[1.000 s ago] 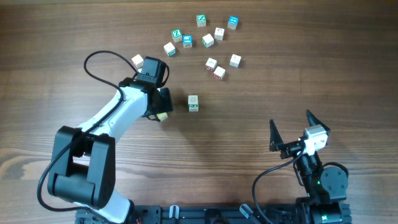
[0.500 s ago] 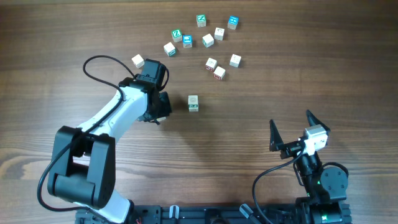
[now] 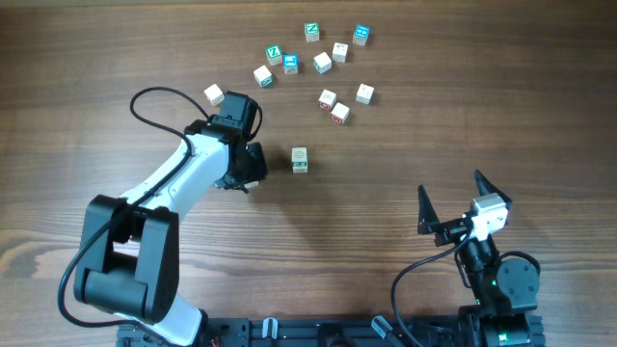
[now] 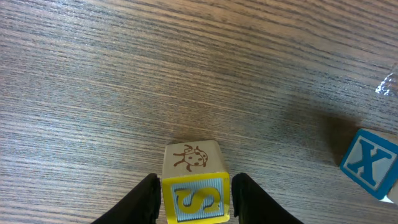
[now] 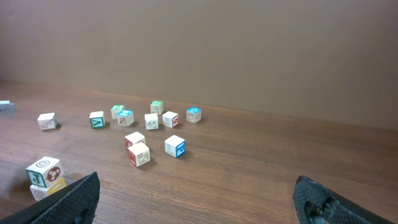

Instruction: Form a tower

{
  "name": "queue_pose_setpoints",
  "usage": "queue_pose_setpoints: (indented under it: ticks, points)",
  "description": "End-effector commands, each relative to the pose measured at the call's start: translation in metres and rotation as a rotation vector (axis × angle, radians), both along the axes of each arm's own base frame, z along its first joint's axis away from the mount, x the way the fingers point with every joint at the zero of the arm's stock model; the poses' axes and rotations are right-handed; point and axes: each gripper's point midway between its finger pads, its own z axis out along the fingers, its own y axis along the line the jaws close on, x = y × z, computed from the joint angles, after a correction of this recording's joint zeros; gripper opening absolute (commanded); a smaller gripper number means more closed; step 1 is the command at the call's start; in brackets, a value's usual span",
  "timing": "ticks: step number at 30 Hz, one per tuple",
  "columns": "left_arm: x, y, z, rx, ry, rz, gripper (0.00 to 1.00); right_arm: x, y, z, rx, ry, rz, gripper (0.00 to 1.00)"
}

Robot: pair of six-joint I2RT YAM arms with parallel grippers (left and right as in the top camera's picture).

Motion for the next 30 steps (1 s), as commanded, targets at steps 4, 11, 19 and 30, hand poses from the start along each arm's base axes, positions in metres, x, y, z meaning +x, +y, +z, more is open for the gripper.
queue_pose_setpoints:
  ticks: [4,11,19,30]
  points:
    - [-0.0035,-0.0028,-0.005,-0.007,0.017,-0.006,0.16,0.0003,-0.0026,0.0016,-0.009,-0.01,-0.014,1.0]
    - [-0.0025,-0.0008,-0.005,0.004,0.012,-0.003,0.31,0.0003,-0.0026,0.0016,-0.009,-0.01,-0.014,1.0]
    - [-0.0008,-0.0022,-0.0049,-0.002,0.006,-0.004,0.44,0.0003,-0.0026,0.0016,-0.009,-0.01,-0.014,1.0]
    - [-0.0057,-0.0008,-0.0058,0.003,0.026,-0.004,0.38,0.0003,-0.0026,0.0016,-0.009,-0.01,-0.014,1.0]
